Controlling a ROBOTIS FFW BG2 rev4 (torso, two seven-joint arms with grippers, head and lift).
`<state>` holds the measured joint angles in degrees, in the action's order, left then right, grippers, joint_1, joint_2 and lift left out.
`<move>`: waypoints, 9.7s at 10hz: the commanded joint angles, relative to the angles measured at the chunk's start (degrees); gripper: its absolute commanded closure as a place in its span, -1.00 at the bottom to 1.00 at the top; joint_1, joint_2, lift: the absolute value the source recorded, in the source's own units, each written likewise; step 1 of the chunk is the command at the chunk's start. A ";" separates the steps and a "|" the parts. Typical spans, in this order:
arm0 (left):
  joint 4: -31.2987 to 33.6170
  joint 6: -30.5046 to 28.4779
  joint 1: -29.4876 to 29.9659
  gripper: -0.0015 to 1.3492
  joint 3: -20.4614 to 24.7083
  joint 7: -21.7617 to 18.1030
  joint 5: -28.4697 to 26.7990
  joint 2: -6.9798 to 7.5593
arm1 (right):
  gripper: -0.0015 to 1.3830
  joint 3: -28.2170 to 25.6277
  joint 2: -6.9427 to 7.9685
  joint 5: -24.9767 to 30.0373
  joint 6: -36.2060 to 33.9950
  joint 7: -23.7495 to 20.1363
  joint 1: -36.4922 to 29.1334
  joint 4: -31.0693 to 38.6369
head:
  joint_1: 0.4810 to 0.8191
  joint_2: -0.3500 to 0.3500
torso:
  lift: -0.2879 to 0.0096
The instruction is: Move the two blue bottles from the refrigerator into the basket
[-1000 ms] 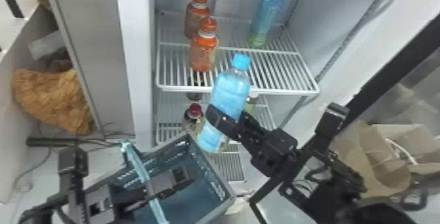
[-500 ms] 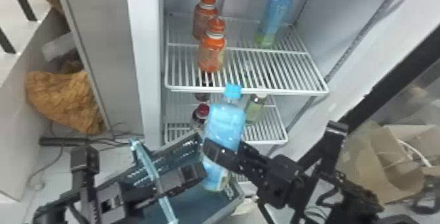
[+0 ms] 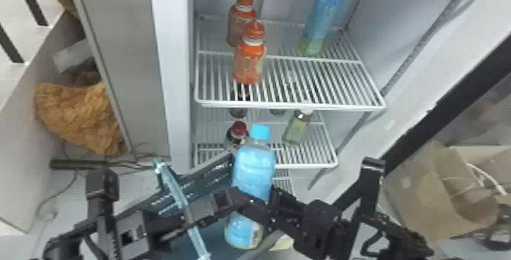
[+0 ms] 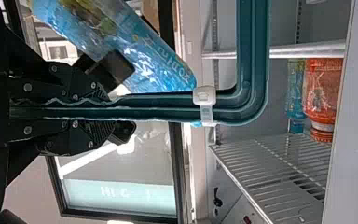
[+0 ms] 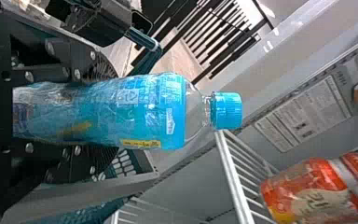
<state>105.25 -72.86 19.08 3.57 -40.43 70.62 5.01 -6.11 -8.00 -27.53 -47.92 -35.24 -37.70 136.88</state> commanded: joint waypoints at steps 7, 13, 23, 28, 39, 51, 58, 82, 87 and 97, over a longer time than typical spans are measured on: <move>0.00 0.02 0.18 0.78 -0.02 0.00 0.22 0.00 | -0.84 -1.78 0.45 -0.57 4.33 -0.09 -0.12 0.30 | 0.27 -0.56 | 0.87; 0.00 0.02 0.46 0.78 -0.02 0.00 0.34 0.00 | -0.84 -10.35 2.91 1.60 15.87 1.58 3.81 0.01 | 0.27 -0.92 | 0.87; 0.00 -0.12 0.32 0.78 -0.37 0.00 0.34 0.26 | -0.84 -11.37 3.17 6.51 28.10 7.91 20.97 -16.58 | 0.27 -1.00 | 0.87; -0.14 -0.27 0.04 0.78 -0.71 0.00 0.22 0.26 | -0.83 -9.43 2.56 8.80 30.63 10.37 31.09 -26.42 | 0.27 -1.00 | 0.87; -0.42 -0.27 -0.52 0.78 -0.71 0.00 0.22 0.26 | -0.84 -2.81 1.15 16.91 34.71 15.99 47.83 -44.70 | 0.27 -0.98 | 0.87; -0.42 -0.27 -0.66 0.78 -0.60 0.00 0.45 0.44 | 0.32 -0.06 -0.17 20.56 35.13 20.12 56.55 -56.52 | 0.27 -0.93 | 0.87; -0.42 -0.27 -0.38 0.78 -0.94 0.00 0.68 0.79 | 0.84 -0.75 0.27 18.51 31.90 21.44 48.95 -45.27 | 0.27 -0.99 | 0.87; -0.42 0.86 0.18 0.78 -1.28 0.26 1.59 0.70 | 0.84 0.51 -0.61 -0.69 1.66 8.17 4.80 5.64 | 0.27 -0.64 | 0.87; -0.42 1.28 0.04 0.78 -1.28 0.26 2.05 0.70 | 0.83 3.25 -1.58 0.80 -3.96 6.24 3.39 3.81 | 0.27 -0.50 | 0.87; -0.42 1.14 0.32 0.78 -1.28 0.26 1.94 0.70 | -0.75 -0.86 -0.96 -1.49 12.49 2.72 1.42 -2.66 | 0.27 -0.58 | 0.87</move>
<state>104.84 -71.69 19.39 2.29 -40.15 72.63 5.71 -6.58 -8.90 -28.41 -39.81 -32.39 -35.97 135.96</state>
